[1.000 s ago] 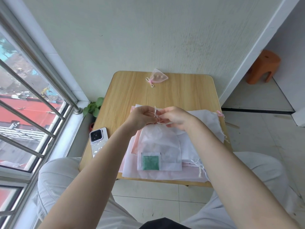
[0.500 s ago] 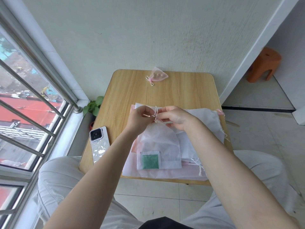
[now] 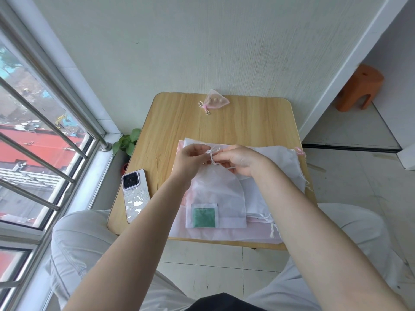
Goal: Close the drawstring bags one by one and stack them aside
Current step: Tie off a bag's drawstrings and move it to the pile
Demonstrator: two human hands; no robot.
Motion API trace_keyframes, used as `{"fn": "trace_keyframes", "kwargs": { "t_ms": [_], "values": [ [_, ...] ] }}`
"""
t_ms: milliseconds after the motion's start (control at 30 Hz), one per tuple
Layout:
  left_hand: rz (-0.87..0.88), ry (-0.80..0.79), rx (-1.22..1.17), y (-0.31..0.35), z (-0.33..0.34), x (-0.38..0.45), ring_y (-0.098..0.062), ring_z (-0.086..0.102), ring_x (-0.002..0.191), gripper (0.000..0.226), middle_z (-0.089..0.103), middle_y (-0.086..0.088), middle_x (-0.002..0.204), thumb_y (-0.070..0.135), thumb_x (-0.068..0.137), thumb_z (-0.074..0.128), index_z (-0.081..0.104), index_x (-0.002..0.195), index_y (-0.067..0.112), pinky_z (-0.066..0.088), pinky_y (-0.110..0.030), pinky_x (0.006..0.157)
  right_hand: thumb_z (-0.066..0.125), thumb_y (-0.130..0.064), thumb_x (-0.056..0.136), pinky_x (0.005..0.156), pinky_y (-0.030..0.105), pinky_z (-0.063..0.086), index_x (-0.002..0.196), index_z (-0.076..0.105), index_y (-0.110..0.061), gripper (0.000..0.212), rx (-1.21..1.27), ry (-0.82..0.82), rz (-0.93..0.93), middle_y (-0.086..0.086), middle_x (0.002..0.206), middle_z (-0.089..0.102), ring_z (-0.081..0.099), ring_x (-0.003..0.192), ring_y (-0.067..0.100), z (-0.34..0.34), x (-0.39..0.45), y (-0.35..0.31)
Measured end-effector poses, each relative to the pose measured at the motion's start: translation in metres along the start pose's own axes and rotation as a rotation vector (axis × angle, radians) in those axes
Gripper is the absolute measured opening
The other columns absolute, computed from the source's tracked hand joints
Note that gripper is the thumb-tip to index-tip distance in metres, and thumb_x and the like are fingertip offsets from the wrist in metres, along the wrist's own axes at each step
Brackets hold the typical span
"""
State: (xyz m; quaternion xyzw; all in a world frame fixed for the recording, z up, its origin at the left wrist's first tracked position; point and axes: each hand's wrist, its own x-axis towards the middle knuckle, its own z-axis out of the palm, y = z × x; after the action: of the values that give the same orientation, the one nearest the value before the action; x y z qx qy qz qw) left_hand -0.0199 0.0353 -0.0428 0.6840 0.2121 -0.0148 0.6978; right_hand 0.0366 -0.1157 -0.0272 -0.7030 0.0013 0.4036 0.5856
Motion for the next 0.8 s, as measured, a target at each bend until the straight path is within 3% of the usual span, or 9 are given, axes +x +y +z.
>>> {"fn": "trace_keyframes", "kwargs": {
  "t_ms": [133, 267, 433, 633, 700, 800],
  "values": [
    [0.0, -0.022, 0.011, -0.0011, -0.0008, 0.0004, -0.016, 0.063, 0.068, 0.014, 0.068, -0.009, 0.082, 0.011, 0.081, 0.077, 0.072, 0.094, 0.007, 0.052, -0.03, 0.07, 0.068, -0.011, 0.086, 0.074, 0.026, 0.04, 0.102, 0.071, -0.01, 0.016, -0.07, -0.014, 0.023, 0.003, 0.088, 0.064, 0.052, 0.073, 0.012, -0.0027, 0.0036, 0.0047],
    [-0.018, -0.061, 0.007, -0.0021, -0.0034, -0.0008, -0.018, 0.064, 0.068, 0.009, 0.07, -0.007, 0.077, 0.01, 0.082, 0.075, 0.071, 0.089, 0.008, 0.052, -0.036, 0.076, 0.067, -0.015, 0.083, 0.071, 0.029, 0.032, 0.089, 0.069, -0.019, 0.007, -0.145, 0.054, 0.023, -0.002, 0.082, 0.061, 0.045, 0.069, 0.01, -0.0007, 0.0015, 0.005],
    [-0.053, -0.172, -0.064, 0.0018, -0.0027, -0.006, -0.016, 0.059, 0.061, 0.011, 0.064, -0.005, 0.068, 0.007, 0.082, 0.074, 0.064, 0.078, 0.005, 0.048, -0.026, 0.061, 0.045, -0.015, 0.079, 0.065, 0.031, 0.035, 0.068, 0.052, -0.015, 0.013, 0.144, 0.099, 0.028, 0.002, 0.068, 0.059, 0.05, 0.065, 0.017, 0.0013, 0.0025, 0.0032],
    [-0.096, -0.137, -0.146, -0.0008, -0.0052, -0.0029, -0.02, 0.056, 0.064, 0.02, 0.059, -0.011, 0.074, 0.0, 0.082, 0.069, 0.058, 0.07, 0.011, 0.047, -0.026, 0.061, 0.051, -0.019, 0.087, 0.071, 0.031, 0.037, 0.07, 0.057, -0.015, 0.019, 0.131, 0.119, -0.013, 0.003, 0.073, 0.063, 0.058, 0.07, 0.016, -0.0031, 0.0008, 0.0094],
    [-0.113, -0.146, -0.173, -0.0007, -0.0072, -0.003, -0.02, 0.056, 0.06, 0.023, 0.056, -0.012, 0.07, -0.004, 0.083, 0.066, 0.055, 0.069, 0.01, 0.048, -0.025, 0.057, 0.053, -0.019, 0.089, 0.068, 0.03, 0.037, 0.065, 0.057, -0.017, 0.024, 0.232, 0.179, -0.063, 0.0, 0.071, 0.062, 0.058, 0.069, 0.014, -0.0059, 0.0008, 0.0078],
    [-0.128, -0.169, -0.202, -0.0008, -0.0078, -0.0038, -0.021, 0.057, 0.058, 0.025, 0.057, -0.016, 0.072, -0.006, 0.084, 0.063, 0.052, 0.068, 0.008, 0.049, -0.026, 0.055, 0.051, -0.019, 0.09, 0.073, 0.03, 0.043, 0.061, 0.047, -0.017, 0.029, 0.603, 0.185, -0.13, 0.002, 0.071, 0.06, 0.059, 0.073, 0.017, -0.0083, 0.0006, 0.0037]
  ]
}}
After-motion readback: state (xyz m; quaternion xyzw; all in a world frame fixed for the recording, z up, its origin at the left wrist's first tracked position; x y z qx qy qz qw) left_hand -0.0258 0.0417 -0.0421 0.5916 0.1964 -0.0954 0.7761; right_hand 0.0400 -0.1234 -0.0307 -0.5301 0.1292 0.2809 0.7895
